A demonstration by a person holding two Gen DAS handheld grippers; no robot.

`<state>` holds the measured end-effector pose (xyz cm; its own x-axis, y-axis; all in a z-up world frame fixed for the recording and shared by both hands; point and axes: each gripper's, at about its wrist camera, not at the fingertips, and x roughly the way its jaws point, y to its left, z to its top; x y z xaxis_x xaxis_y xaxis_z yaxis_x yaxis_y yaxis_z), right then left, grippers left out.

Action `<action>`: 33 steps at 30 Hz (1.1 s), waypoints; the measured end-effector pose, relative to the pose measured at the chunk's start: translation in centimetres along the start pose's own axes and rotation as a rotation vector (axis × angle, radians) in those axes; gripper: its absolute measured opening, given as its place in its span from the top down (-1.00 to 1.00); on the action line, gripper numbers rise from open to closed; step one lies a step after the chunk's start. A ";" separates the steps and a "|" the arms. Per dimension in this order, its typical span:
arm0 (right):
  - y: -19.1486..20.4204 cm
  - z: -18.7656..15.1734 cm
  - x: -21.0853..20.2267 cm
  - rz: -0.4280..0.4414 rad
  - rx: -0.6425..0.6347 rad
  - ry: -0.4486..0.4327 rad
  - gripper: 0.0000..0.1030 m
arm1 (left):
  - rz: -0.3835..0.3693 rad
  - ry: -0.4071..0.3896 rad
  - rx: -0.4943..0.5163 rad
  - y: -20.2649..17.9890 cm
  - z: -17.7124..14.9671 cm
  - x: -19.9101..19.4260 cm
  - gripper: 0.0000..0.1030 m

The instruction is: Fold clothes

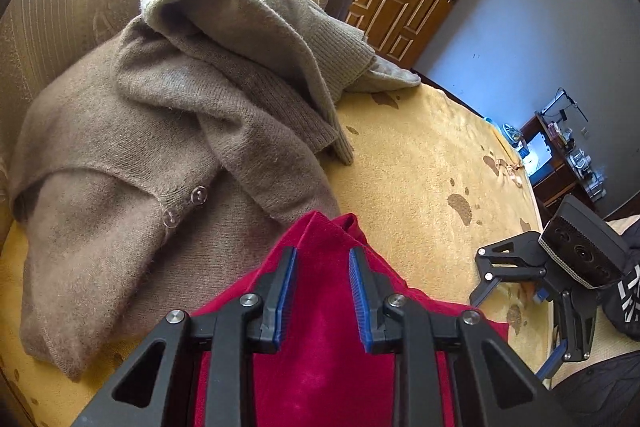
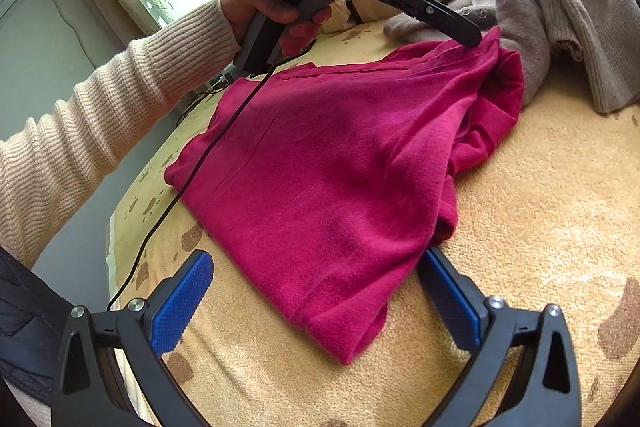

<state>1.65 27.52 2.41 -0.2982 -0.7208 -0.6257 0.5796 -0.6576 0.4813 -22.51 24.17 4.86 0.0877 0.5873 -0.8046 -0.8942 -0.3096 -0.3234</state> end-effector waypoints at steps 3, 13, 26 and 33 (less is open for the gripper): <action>0.0 0.0 0.1 0.003 0.002 -0.001 -0.99 | 0.000 0.001 0.015 0.1 0.0 0.1 0.45; 0.0 -0.1 -0.1 0.009 0.007 -0.003 -0.99 | 0.000 0.080 0.050 -0.6 0.1 1.5 0.46; 0.2 0.0 -0.4 -0.050 -0.004 -0.022 -1.00 | 0.262 -0.113 -0.061 -0.2 0.5 -1.6 0.85; 4.0 1.4 -2.8 -0.256 -0.248 -0.157 -1.00 | 0.283 -0.093 0.000 -1.8 0.6 -0.9 0.85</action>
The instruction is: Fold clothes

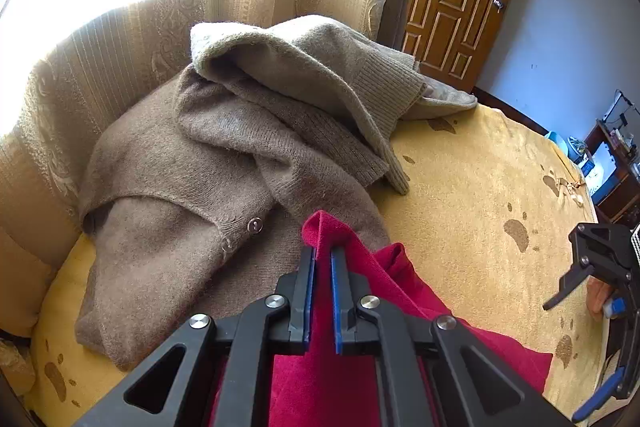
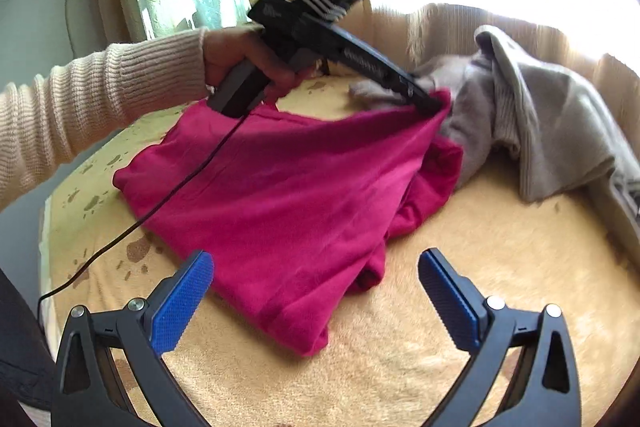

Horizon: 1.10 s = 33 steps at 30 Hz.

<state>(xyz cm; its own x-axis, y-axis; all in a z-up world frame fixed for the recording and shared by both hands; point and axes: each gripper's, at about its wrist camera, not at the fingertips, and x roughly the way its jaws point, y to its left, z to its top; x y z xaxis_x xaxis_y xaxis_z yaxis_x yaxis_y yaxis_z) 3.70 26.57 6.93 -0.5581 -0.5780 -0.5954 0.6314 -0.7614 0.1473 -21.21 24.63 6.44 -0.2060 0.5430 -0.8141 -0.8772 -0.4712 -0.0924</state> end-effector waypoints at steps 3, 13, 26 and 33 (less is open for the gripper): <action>0.4 0.7 1.2 0.126 -0.025 0.019 -1.00 | -0.005 -0.006 0.003 -0.4 0.2 0.1 0.85; 1.7 -2.7 6.1 0.025 -0.158 0.300 -1.00 | 0.076 0.013 -0.010 0.0 0.5 2.5 0.84; -1.5 -1.9 3.0 0.129 0.018 0.189 -1.00 | -0.055 0.018 -0.326 6.3 -1.0 -2.2 -0.71; -0.6 2.6 0.9 -0.040 -0.019 0.067 -1.00 | 0.062 -0.157 -0.506 8.6 -6.8 -11.6 -0.80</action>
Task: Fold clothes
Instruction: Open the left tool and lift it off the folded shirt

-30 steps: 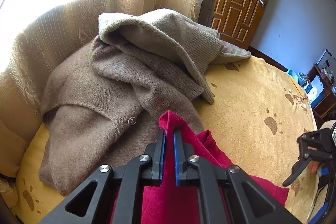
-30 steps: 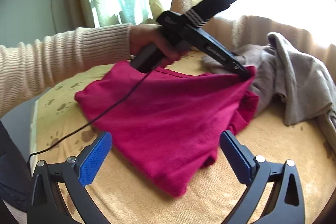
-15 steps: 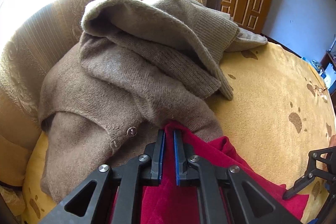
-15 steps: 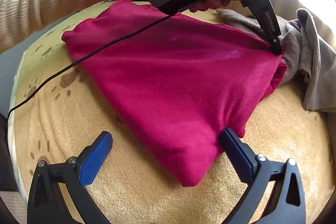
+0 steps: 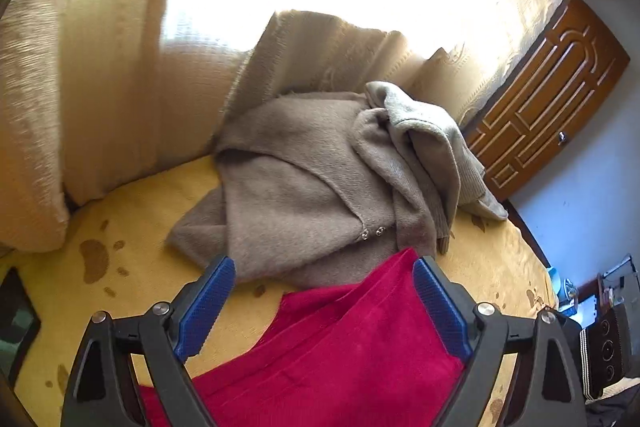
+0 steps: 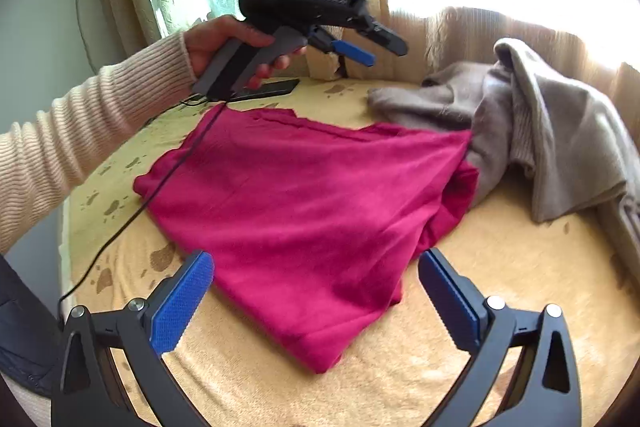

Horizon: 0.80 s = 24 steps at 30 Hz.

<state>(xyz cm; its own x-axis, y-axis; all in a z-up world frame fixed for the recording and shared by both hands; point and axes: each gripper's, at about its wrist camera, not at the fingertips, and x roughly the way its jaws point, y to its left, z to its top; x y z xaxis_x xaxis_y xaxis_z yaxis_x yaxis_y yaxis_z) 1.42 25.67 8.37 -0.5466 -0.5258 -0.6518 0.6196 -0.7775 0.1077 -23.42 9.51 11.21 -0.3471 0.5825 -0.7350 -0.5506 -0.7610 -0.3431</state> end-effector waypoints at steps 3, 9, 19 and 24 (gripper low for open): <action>1.3 2.5 1.7 -0.028 -0.065 0.002 -1.00 | 0.116 -0.008 0.026 1.3 -3.8 -3.2 -0.80; 3.4 5.8 9.1 0.012 -0.117 0.086 -1.00 | 0.316 0.076 0.045 4.9 -11.4 -5.4 -0.80; 2.5 3.4 14.0 -0.072 -0.049 0.196 -0.99 | 0.588 0.083 0.144 8.7 -13.8 -1.8 -0.85; 2.8 2.8 13.8 -0.102 -0.065 0.181 -0.99 | 0.525 -0.016 -0.042 13.2 -14.9 -2.7 -1.00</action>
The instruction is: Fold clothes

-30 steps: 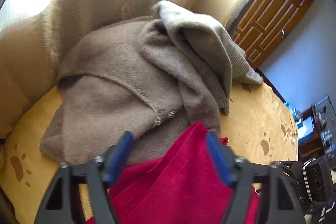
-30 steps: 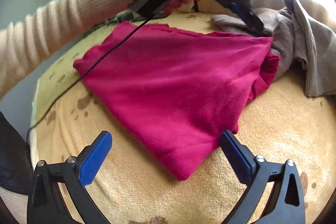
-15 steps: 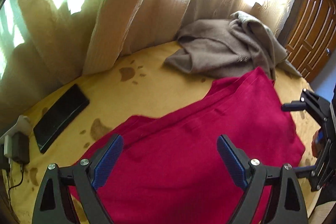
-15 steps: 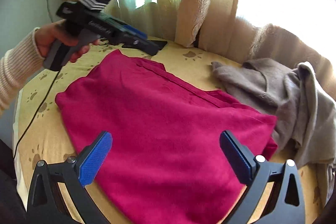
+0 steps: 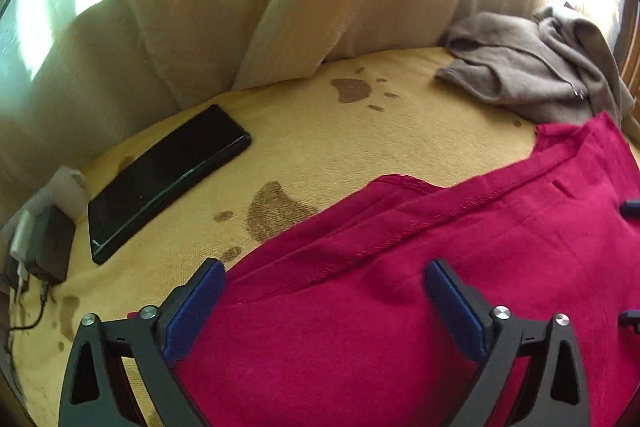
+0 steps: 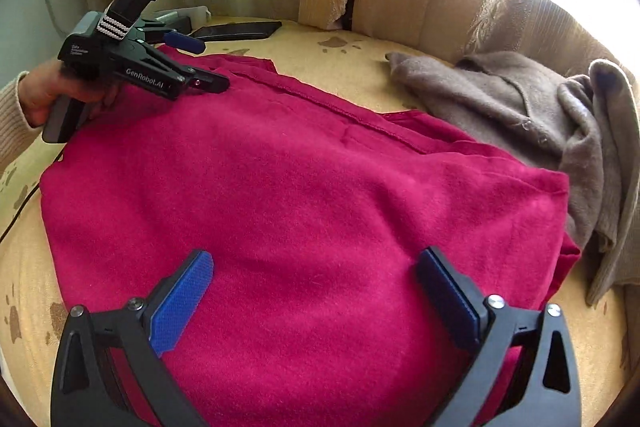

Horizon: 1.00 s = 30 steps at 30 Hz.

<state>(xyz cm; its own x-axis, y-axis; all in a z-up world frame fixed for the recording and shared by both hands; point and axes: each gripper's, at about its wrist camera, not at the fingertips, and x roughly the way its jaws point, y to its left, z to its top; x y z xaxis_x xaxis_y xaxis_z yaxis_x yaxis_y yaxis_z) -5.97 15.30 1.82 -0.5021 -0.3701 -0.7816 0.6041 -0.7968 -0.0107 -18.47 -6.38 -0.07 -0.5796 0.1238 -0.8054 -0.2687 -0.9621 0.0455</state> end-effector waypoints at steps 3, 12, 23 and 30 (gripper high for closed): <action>-0.1 0.1 0.2 0.007 0.002 0.003 -0.99 | 0.035 -0.017 0.008 -0.2 -0.2 -0.2 -1.00; -0.4 0.0 -0.4 0.050 0.004 0.015 -0.99 | -0.014 -0.105 -0.074 -0.6 0.3 -5.2 -1.00; -14.1 -5.9 -8.0 0.036 0.469 -0.171 -1.00 | -0.379 -0.059 -0.059 -9.6 -5.3 -11.9 -1.00; -17.6 -5.5 -6.9 0.174 0.558 -0.215 -1.00 | -0.159 -0.157 0.369 -24.1 -9.4 -14.8 -1.00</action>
<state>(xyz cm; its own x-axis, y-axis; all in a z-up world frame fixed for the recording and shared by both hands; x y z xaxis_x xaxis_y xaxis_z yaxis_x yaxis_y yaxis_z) -9.74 34.50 4.01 -0.5735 -0.5587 -0.5991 0.3033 -0.8242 0.4782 3.81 12.71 5.25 -0.6114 0.3262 -0.7210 -0.6045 -0.7805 0.1595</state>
